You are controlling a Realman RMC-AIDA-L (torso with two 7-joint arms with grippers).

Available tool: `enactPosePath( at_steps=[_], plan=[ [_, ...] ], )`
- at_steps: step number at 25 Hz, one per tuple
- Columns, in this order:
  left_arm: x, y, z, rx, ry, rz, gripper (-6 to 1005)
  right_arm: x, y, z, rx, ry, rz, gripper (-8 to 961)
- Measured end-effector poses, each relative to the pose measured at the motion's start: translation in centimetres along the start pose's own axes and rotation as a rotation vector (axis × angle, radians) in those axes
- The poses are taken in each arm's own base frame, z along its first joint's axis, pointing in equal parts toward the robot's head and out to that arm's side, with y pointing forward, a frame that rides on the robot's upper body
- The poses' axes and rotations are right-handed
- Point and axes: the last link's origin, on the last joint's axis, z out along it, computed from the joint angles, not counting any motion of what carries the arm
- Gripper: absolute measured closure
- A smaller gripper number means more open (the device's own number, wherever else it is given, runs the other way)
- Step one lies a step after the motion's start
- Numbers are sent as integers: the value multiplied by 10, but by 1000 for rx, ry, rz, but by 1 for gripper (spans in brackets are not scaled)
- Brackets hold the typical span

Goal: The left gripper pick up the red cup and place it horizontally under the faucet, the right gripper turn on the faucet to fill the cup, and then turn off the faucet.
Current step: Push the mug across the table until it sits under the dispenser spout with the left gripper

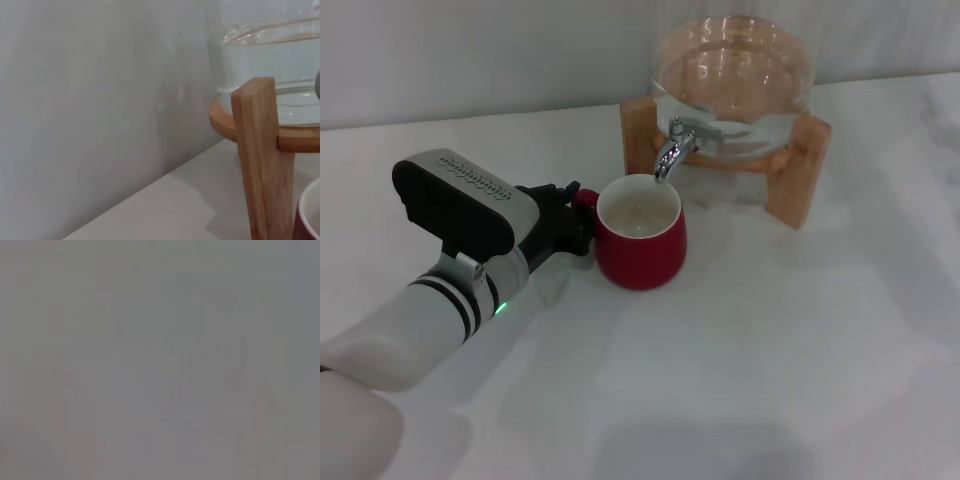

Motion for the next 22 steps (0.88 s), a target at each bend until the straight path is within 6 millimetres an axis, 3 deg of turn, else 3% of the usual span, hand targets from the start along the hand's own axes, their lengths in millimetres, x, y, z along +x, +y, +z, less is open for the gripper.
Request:
enactPosePath(
  at_steps=[3, 22],
  plan=[
    [0, -1, 0, 3, -4, -5, 796, 1, 1, -1, -5, 2, -1, 313],
    [0, 3, 3, -15, -27, 14, 770, 2, 6, -1, -23, 9, 4, 313]
  ],
)
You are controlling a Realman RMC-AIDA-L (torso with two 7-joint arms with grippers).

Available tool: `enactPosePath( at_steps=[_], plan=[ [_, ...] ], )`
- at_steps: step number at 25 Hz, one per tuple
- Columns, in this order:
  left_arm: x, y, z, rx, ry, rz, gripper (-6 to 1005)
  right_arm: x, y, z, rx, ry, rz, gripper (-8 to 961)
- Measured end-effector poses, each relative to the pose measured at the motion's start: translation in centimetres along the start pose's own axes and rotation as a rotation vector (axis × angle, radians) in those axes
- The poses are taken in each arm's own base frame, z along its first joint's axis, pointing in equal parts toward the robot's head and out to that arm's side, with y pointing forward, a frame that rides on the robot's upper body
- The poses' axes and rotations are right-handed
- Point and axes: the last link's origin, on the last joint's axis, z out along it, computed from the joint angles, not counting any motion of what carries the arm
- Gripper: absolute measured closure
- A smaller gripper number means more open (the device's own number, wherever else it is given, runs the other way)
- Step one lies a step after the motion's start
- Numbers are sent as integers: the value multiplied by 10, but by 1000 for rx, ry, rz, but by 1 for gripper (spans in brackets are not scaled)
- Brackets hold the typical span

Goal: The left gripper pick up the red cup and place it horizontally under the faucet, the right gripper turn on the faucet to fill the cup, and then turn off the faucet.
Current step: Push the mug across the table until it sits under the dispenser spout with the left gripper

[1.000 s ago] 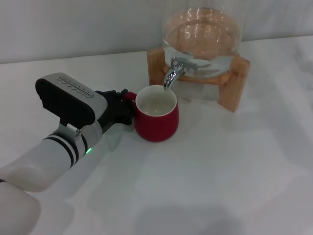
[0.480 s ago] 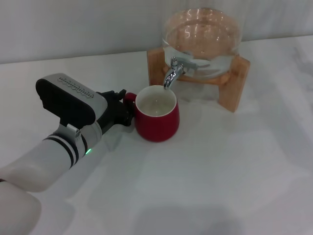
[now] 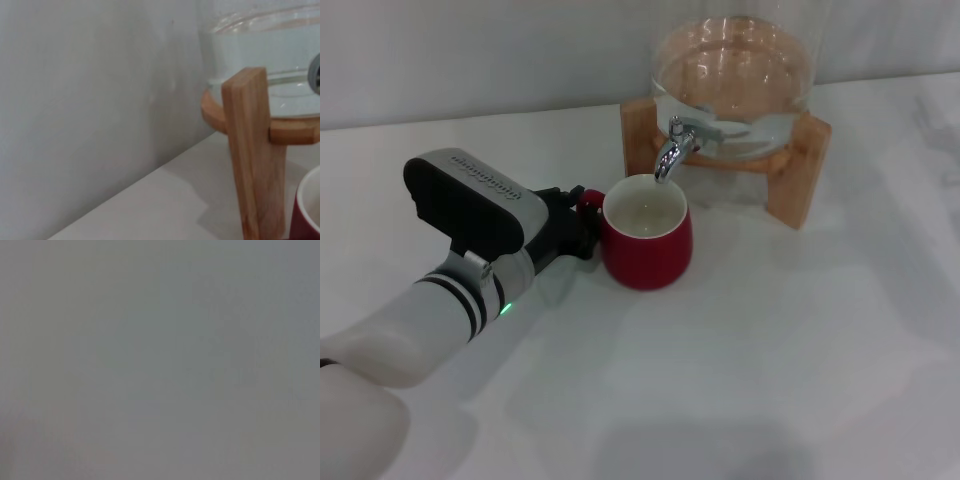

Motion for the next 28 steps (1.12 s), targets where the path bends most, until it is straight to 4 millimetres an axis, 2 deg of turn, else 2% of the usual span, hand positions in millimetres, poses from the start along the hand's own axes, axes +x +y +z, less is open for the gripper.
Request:
enactPosePath(
  at_steps=[16, 28],
  plan=[
    [6, 6, 4, -22, -4, 15, 746, 0, 0, 0, 1, 1, 0, 313],
    [-3, 15, -5, -13, 8, 13, 728, 1, -2, -2, 4, 6, -6, 313]
  ],
)
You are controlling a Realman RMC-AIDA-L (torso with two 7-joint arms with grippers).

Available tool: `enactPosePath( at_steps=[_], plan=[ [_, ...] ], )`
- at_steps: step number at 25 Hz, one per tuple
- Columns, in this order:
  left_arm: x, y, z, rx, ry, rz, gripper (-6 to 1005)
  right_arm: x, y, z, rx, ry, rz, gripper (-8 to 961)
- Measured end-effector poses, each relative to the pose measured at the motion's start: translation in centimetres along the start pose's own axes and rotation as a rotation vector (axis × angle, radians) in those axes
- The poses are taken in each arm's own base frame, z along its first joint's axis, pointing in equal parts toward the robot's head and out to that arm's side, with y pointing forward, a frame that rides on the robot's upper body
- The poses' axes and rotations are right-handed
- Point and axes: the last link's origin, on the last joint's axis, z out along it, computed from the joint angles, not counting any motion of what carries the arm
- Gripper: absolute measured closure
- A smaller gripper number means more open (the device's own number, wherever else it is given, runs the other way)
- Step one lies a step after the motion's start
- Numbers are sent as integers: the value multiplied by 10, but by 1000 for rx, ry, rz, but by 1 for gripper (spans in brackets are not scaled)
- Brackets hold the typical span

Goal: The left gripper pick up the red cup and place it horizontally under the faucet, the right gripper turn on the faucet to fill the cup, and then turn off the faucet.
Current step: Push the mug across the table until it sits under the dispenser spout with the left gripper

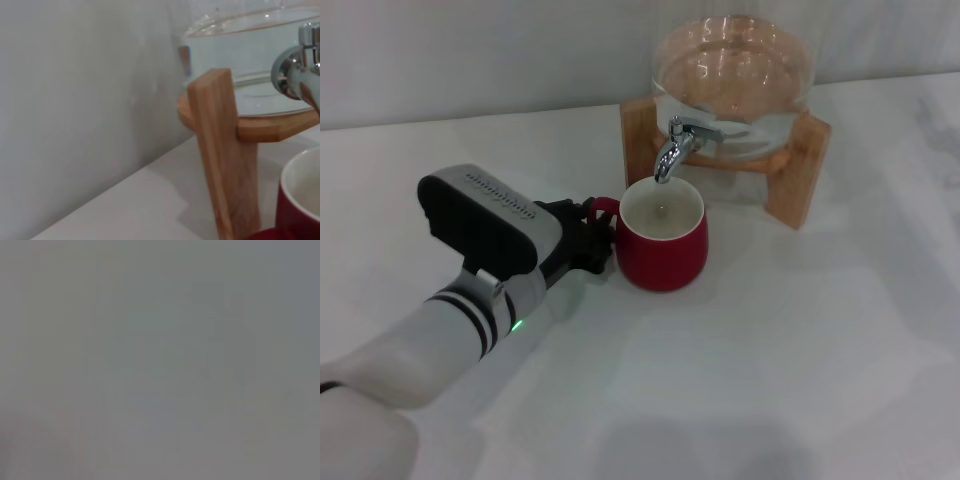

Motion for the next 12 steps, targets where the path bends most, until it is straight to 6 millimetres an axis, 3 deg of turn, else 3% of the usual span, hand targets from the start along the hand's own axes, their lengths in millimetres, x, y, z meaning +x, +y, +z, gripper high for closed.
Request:
enactPosePath(
  at_steps=[10, 12],
  plan=[
    [-12, 2, -17, 62, 9, -2, 713, -1, 2, 2, -6, -2, -1, 313],
    [-14, 3, -20, 65, 9, 4, 647, -1, 2, 3, -7, -2, -2, 313]
  ],
)
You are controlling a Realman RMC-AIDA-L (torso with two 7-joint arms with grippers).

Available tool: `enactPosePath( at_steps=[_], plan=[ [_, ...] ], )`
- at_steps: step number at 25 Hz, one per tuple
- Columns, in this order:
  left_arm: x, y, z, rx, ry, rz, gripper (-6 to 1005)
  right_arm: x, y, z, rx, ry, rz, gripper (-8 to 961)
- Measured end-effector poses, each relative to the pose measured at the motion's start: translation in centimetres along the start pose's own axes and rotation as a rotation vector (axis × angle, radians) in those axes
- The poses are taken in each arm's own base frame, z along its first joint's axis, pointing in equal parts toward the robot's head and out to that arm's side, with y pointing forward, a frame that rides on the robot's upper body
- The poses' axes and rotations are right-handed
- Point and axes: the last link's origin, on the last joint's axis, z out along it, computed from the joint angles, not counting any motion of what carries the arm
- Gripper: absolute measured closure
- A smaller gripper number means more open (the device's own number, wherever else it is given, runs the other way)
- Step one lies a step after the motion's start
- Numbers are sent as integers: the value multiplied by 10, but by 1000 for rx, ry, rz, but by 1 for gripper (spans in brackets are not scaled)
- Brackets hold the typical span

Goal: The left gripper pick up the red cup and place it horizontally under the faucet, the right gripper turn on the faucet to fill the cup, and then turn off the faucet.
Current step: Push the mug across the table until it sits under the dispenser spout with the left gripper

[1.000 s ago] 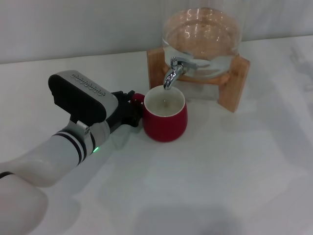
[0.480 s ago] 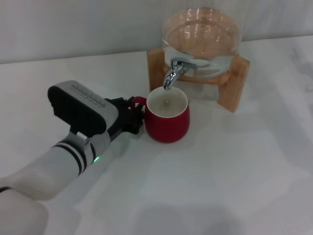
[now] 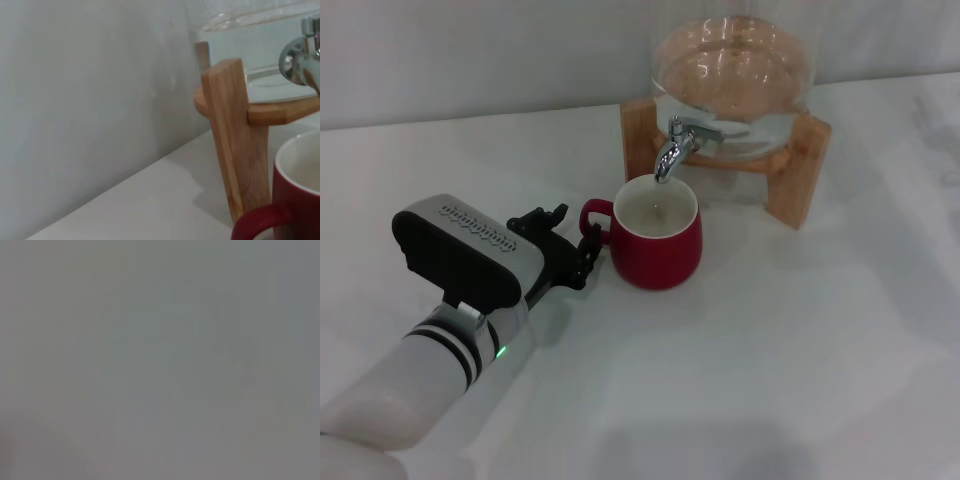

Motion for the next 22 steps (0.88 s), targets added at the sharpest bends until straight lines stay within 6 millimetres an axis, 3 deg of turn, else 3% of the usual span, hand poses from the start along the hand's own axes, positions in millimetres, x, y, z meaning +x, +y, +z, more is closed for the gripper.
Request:
enactPosePath(
  at_steps=[3, 22],
  plan=[
    [0, 0, -1, 4, 3, 12, 547, 0, 3, 0, -14, 2, -3, 314],
    [8, 6, 1, -17, 19, 52, 544, 2, 7, -3, -36, 7, -2, 314]
  ],
)
